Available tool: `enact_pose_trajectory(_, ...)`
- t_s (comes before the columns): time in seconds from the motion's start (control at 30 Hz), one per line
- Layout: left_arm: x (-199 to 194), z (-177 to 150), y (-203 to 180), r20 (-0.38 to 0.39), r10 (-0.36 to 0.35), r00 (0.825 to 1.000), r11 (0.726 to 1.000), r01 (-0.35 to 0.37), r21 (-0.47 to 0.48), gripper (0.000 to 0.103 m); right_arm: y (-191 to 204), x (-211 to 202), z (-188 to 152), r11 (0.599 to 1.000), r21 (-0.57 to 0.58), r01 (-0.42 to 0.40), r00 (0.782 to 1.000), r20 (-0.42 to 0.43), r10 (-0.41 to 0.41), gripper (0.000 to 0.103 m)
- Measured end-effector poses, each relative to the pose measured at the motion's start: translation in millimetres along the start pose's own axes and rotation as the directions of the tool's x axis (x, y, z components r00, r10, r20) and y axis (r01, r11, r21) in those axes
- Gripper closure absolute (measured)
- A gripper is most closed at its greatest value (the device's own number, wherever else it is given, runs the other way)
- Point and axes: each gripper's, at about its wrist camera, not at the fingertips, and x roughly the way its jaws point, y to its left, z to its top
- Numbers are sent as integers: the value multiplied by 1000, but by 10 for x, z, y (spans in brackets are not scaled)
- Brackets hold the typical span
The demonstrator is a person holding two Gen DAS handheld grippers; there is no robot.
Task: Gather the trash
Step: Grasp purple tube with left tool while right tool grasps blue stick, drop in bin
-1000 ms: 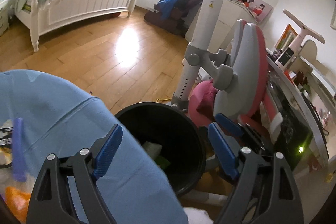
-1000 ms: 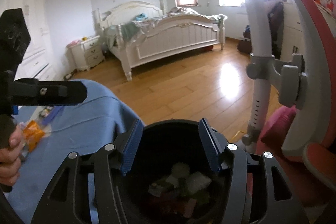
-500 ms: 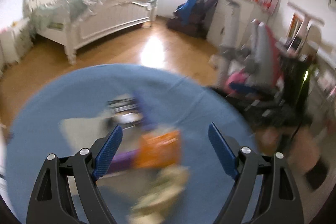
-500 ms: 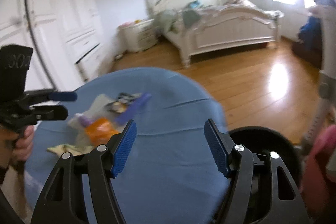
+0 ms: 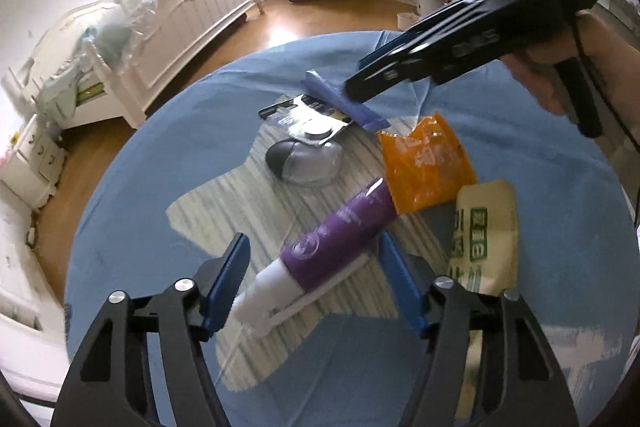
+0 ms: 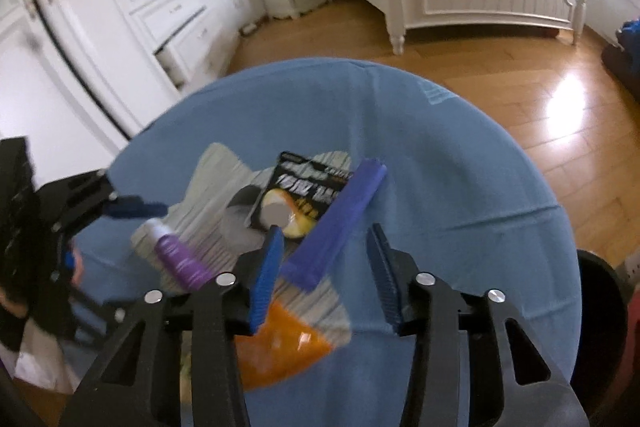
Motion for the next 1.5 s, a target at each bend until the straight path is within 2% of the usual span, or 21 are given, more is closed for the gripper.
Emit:
enact_pose_trajectory(0.03,23,17,7,-2,-7,1000,1000,7,-2,53,-10,71,31,1000,12,5,1000,-21,-5,63)
enact_pose_trajectory(0.07,67,39,20,-10,-13,1000,1000,13,-9,59,-17,114,40,1000,17,8,999,-33,-7,64)
enact_pose_trajectory(0.2,105,33,88,15,-24,1000,997,25,-77,61,19,208,30,1000,-9,28,999,-44,-28,75)
enact_pose_trajectory(0.23,94,9,90,26,-21,999,995,23,-94,61,19,207,21,1000,-10,29,999,-43,-30,82)
enact_pose_trajectory(0.33,37,-67,52,48,8,999,989,-1,-148,62,-37,151,-61,1000,8,17,1000,-20,-17,84)
enact_pose_trajectory(0.47,-167,-117,196,119,13,993,956,22,-292,62,-78,-65,-198,998,39,-40,997,71,37,85)
enact_pose_trajectory(0.53,-306,-104,261,160,16,987,932,43,-361,62,-103,-263,-263,996,45,-72,988,138,65,85)
enact_pose_trajectory(0.63,-509,13,287,223,4,975,907,90,-412,62,-87,-641,-396,998,25,-51,965,259,43,85)
enact_pose_trajectory(0.8,-724,392,75,319,-35,947,892,174,-417,62,-90,-1287,-608,998,13,65,886,460,-64,85)
enact_pose_trajectory(0.93,-685,762,-176,363,-86,928,898,230,-376,62,-261,-1682,-797,985,50,167,815,555,-166,84)
enact_pose_trajectory(1.03,-530,1044,-421,376,-129,917,893,273,-359,62,-495,-1882,-940,968,85,235,779,580,-240,84)
enact_pose_trajectory(1.1,-418,1184,-530,376,-142,915,890,285,-357,62,-671,-1959,-1041,961,111,255,771,577,-271,84)
enact_pose_trajectory(1.27,-107,1507,-865,372,-239,897,859,374,-349,62,-1196,-2064,-1314,938,182,296,767,539,-347,84)
enact_pose_trajectory(1.5,243,1759,-1149,361,-327,873,811,455,-367,62,-1552,-1989,-1492,913,230,338,768,493,-409,84)
